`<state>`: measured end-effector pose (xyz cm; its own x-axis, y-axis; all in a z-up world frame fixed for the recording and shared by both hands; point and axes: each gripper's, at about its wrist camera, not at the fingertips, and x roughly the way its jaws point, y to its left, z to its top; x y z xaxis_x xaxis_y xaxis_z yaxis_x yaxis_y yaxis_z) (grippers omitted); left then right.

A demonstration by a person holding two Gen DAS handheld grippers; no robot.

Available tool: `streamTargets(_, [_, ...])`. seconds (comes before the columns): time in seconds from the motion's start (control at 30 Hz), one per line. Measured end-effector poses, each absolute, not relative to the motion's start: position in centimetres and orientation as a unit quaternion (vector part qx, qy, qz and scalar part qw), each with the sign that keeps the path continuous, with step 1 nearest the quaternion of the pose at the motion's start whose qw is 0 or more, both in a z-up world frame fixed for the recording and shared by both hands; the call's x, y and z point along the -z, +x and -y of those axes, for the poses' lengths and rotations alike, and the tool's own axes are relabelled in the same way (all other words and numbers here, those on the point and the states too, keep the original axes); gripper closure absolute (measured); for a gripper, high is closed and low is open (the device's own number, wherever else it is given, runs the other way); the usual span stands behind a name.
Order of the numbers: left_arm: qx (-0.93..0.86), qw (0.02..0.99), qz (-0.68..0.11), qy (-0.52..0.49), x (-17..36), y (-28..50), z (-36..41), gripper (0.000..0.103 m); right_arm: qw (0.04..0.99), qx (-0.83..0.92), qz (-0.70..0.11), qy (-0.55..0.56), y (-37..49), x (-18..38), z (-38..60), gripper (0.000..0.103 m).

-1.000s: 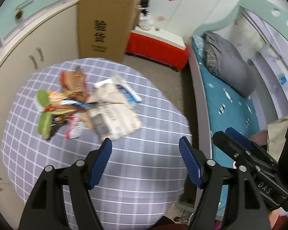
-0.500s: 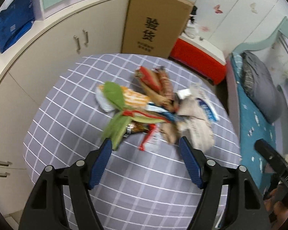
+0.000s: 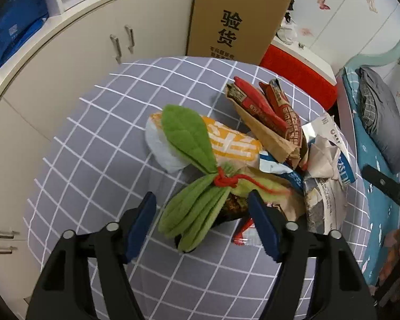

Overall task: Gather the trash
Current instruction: 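Grasp the white-blue box with the right gripper while the left grasps the green cloth bundle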

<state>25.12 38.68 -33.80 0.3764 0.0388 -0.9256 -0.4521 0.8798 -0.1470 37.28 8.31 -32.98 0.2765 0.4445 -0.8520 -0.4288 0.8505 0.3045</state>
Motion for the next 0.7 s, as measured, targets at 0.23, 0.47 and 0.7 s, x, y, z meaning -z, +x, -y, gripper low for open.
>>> streamTargets(0.23, [-0.149,0.800,-0.542,-0.209,35.0,25.7,-38.8,0.080,0.773,-0.288,-0.565,0.020,39.4,35.9,-8.9,0.050])
streamTargets(0.47, [-0.157,0.812,-0.517,-0.223,32.8,24.8,-38.4,0.092,0.763,-0.297,-0.573,0.033,39.5,35.3,-8.6,0.073])
streamTargets(0.7, [-0.125,0.842,-0.479,-0.214,28.0,24.1,-36.4,0.092,0.793,-0.282,-0.540,0.016,37.2,31.0,-7.0,0.073])
